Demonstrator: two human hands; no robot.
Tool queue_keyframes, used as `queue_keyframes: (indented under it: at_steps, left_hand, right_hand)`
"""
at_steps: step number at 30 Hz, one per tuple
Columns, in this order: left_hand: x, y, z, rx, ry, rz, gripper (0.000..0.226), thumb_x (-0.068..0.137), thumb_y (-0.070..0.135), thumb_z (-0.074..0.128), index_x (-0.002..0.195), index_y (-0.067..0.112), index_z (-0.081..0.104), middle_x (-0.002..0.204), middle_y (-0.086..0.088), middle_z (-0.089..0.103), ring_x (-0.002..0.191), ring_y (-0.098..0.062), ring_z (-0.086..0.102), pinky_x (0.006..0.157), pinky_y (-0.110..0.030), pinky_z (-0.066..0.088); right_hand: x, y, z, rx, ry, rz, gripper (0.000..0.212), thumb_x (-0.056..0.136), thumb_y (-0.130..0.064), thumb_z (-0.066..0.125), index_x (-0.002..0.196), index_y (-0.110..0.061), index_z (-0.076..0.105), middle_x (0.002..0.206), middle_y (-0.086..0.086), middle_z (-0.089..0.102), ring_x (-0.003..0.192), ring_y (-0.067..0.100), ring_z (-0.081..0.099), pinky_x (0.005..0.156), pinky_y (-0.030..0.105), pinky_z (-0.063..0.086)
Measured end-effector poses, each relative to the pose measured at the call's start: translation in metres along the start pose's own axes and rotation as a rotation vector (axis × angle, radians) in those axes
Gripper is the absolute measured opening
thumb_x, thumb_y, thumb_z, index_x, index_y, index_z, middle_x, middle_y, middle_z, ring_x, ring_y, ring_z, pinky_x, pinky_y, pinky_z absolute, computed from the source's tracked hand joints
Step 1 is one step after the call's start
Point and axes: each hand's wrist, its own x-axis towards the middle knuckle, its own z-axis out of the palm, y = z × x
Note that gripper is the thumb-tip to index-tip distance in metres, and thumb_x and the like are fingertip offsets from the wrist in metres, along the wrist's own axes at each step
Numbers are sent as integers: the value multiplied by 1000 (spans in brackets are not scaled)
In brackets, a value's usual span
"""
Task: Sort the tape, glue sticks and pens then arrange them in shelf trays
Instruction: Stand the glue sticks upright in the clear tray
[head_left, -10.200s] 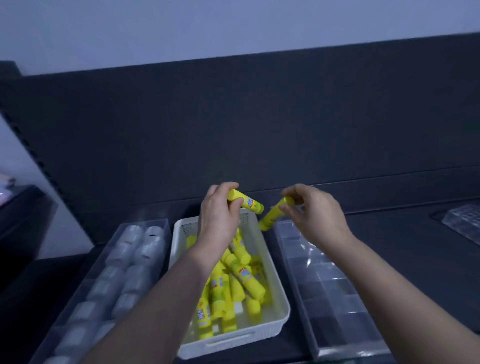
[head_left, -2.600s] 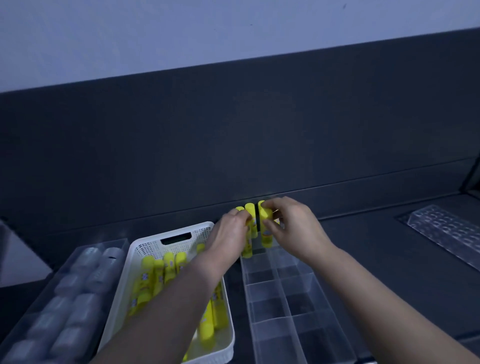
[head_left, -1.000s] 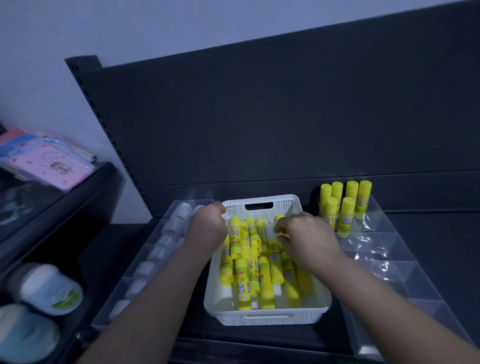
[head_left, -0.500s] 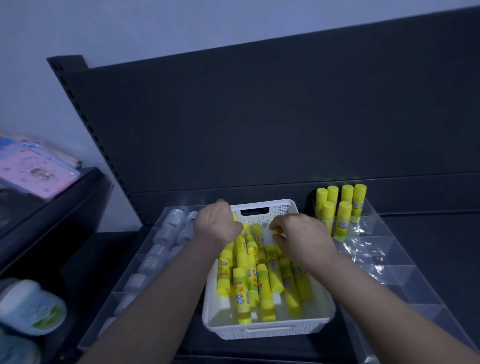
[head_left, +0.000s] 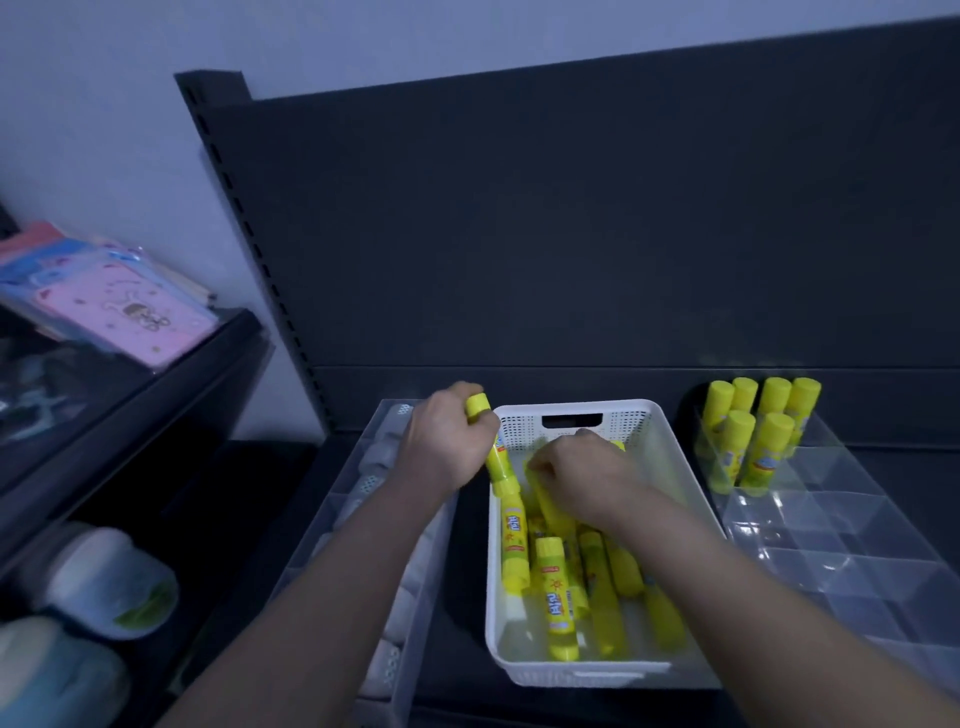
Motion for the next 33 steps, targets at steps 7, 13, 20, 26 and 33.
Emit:
queue_keyframes:
  at_steps: [7,13,20,26,33]
  left_hand:
    - [3,-4,1,-59,-20,49,34,85,24,54,118,24,61,88,-3,67,88,-23,62,74,-29,47]
    - [7,-5,3,-63,-14,103,37,84,26,55,120,25,59,92,-2,67,90,-21,61,75,-26,44]
    - [5,11,-5,-113,37,118,31,84,23,54,114,28,59,87,4,63,86,-17,58,73,-26,43]
    - [-9,22,-9,-102,77,105,33,82,22,55,114,25,60,88,-3,65,88,-24,60,83,-36,50]
    - [-21,80,11,-157,102,207,22,89,24,57,109,23,64,72,6,55,83,-21,60,80,-29,46]
  right_hand:
    - [-9,-2,-1,-48,-108,-69,39,92,-42,47,127,-26,52,130,-1,54,121,25,40,94,40,39]
    - [-14,4,-3,36,86,-26,31,82,-17,53,107,-30,66,108,-2,67,104,23,60,82,33,52]
    - [-17,-4,-11,-219,-46,-134,43,86,-33,60,128,-40,53,122,0,57,119,24,47,90,32,40]
    - [-22,5,-15,-9,180,-90,34,86,-34,55,120,-33,58,110,2,66,105,26,60,81,32,47]
    - [-83,67,-65,213,460,-38,31,87,-23,54,117,-21,59,104,1,62,100,22,58,78,31,43]
